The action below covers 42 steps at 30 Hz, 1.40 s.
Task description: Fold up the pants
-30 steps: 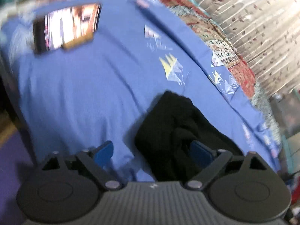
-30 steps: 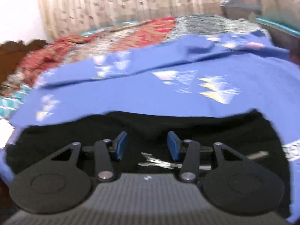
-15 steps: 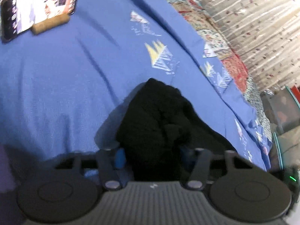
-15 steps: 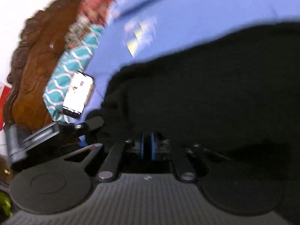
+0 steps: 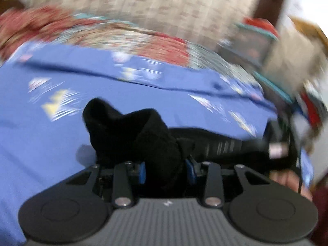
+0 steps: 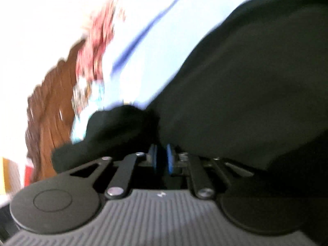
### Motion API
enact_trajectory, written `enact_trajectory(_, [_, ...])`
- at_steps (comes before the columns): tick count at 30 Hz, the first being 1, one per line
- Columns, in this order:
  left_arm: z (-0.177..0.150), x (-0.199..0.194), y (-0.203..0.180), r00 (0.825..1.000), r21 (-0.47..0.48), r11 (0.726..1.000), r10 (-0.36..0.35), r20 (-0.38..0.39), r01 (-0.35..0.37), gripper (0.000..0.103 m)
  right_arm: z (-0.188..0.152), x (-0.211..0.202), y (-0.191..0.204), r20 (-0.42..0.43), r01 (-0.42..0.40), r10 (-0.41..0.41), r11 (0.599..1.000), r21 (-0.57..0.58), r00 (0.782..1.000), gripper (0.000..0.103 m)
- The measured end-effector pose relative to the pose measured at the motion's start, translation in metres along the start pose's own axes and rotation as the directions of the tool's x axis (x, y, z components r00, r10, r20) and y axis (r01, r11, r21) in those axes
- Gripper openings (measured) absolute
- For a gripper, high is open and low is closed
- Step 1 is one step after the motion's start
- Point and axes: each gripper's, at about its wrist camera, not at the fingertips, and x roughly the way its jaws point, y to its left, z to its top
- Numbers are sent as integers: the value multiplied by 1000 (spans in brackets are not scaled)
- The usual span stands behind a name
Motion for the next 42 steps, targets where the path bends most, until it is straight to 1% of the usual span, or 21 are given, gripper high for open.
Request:
enact_trajectory(1, [-3, 6, -13, 1000, 49, 999, -18, -20, 19, 34, 4, -13, -8, 50, -1, 0, 1000, 28, 999, 35])
enact_trajectory(2, [-7, 14, -26, 998, 96, 994, -38, -49, 42, 34, 6, -25, -15, 94, -1, -4, 999, 48, 996, 47])
enact_trajectory(4, [-14, 31, -47, 990, 166, 982, -70, -123, 90, 38, 9, -43, -25, 143, -2, -7, 998, 58, 990, 54])
enact_trajectory(6, [-23, 45, -62, 980, 209, 972, -65, -187, 104, 45, 7, -52, -29, 175, 4, -12, 999, 47, 984, 66])
enact_trajectory(8, [-26, 46, -72, 978, 239, 964, -67, -195, 113, 55, 4, -52, -30, 183, 16, -21, 999, 30, 983, 74])
enact_trajectory(9, [-25, 44, -73, 978, 240, 963, -79, -195, 125, 64, 5, -50, -31, 176, 21, -24, 1000, 19, 984, 76])
enact_trajectory(11, [-22, 30, -70, 980, 232, 963, -94, -174, 133, 72, 6, -42, -33, 145, 34, -33, 999, -5, 989, 78])
enact_trajectory(14, [-17, 5, -54, 984, 183, 973, -119, -134, 142, 73, 6, -39, -37, 105, 42, -38, 998, -36, 994, 78])
enact_trajectory(17, [-11, -19, -27, 989, 83, 988, -125, -85, 132, 74, 5, -25, -27, 73, 43, -37, 996, -77, 997, 79])
enact_trajectory(23, [-6, -47, 31, 999, -134, 990, -43, -5, 42, 70, 3, -5, -5, 16, 56, -54, 983, -177, 998, 80])
enact_trajectory(24, [-7, -47, 36, 1000, -153, 988, -29, -9, 27, 68, 1, 2, -1, 7, 70, -70, 977, -202, 997, 73])
enact_trajectory(25, [-6, -45, 41, 1000, -171, 985, -15, -16, 12, 65, -1, 9, 3, -4, 101, -106, 963, -249, 994, 61])
enact_trajectory(27, [-7, -42, 45, 1000, -195, 981, -9, -26, 4, 60, -6, 14, 11, 21, 177, -180, 926, -335, 983, 28])
enact_trajectory(29, [-3, -33, 40, 999, -198, 980, -15, -29, 9, 60, -5, 4, 10, 66, 153, -139, 934, -321, 988, 22])
enact_trajectory(31, [1, -26, 34, 999, -183, 983, -17, -33, 11, 59, -4, -17, 12, 176, 166, -113, 930, -326, 978, 21])
enact_trajectory(33, [4, -16, 29, 999, -163, 986, -25, -39, 18, 59, -7, -38, 15, 303, 226, -117, 906, -358, 946, 21])
enact_trajectory(35, [9, 0, 19, 998, -136, 990, -30, -50, 23, 59, -8, -54, 6, 374, 298, -167, 898, -325, 912, 22])
enact_trajectory(37, [8, 16, 5, 997, -92, 995, -36, -75, 29, 58, -9, -60, -9, 382, 378, -260, 883, -279, 887, 27])
enact_trajectory(39, [7, 30, -8, 994, -44, 999, -36, -103, 32, 56, -13, -60, -23, 335, 415, -324, 874, -252, 885, 40])
enact_trajectory(41, [1, 48, -22, 988, 17, 1000, -17, -157, 20, 55, -19, -73, -29, 355, 438, -341, 866, -241, 870, 53])
enact_trajectory(42, [-2, 56, -28, 982, 55, 998, 14, -190, -4, 55, -22, -80, -27, 381, 453, -344, 858, -243, 858, 54])
